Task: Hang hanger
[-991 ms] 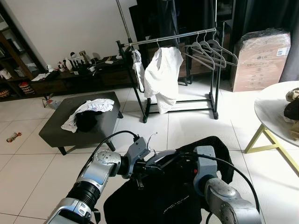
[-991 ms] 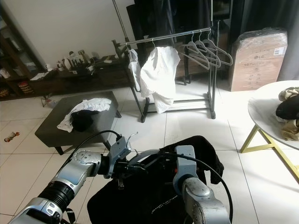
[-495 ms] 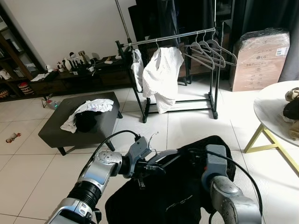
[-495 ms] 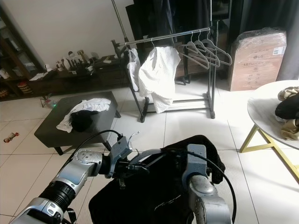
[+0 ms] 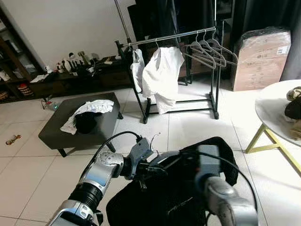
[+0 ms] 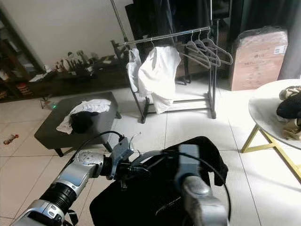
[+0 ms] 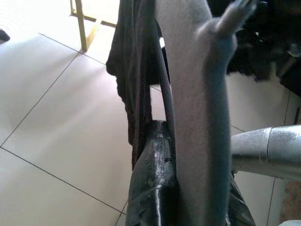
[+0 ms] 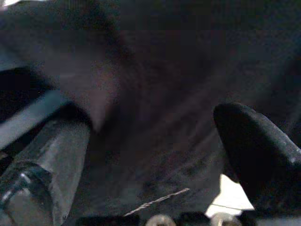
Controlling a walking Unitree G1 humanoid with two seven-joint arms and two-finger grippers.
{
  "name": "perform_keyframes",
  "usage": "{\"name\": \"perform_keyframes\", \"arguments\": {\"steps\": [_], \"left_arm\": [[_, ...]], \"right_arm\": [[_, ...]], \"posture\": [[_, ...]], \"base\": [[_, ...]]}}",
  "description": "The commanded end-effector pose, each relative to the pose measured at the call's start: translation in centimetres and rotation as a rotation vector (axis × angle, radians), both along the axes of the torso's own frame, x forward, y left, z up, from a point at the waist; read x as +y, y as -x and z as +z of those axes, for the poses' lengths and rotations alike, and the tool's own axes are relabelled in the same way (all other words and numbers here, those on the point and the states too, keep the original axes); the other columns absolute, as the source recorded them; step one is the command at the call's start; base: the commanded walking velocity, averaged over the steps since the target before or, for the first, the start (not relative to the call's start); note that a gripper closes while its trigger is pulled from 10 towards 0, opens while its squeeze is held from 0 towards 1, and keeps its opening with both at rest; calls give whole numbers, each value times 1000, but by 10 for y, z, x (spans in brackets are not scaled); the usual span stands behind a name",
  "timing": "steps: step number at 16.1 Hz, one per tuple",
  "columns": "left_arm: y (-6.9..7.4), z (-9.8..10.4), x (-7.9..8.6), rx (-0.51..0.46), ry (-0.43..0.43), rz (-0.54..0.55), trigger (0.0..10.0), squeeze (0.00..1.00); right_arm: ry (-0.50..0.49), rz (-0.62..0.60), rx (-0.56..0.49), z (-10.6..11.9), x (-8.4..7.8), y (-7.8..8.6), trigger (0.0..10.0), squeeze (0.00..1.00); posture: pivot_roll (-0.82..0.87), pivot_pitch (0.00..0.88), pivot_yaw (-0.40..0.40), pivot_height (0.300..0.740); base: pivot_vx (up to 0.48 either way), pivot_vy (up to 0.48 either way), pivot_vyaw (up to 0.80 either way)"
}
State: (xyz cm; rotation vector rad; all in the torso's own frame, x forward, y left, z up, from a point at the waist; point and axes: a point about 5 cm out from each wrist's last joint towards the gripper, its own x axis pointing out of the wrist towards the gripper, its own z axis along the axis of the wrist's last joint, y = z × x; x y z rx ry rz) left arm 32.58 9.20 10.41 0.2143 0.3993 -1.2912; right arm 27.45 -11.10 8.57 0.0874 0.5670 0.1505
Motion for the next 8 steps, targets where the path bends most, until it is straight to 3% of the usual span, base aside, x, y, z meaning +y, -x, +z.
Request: {"name": "perform_keyframes", "arguments": {"steps": [1,5,6,8], "left_arm": [[-2,5,8,-16,20,23,10000,0],[-1,4,7,-11,24,22,10000,0],[-1,4,6,-7,27,18,10000,0],[1,5,5,-1,33,9,10000,0]], "right_arm": [[-36,70,1,3,14,3,10000,0],[-25,83,0,4,13,2,10000,0],[31,-15,-2,1,2,-5,10000,0],[48,-135,-11,2,-9,-13,10000,0]], "posture": [[-221,26,226,740],[-220,27,223,740],[-219,27,224,740],[-216,26,224,740]], "base": [[0,0,0],[0,0,0],[0,0,0],[0,0,0]]}}
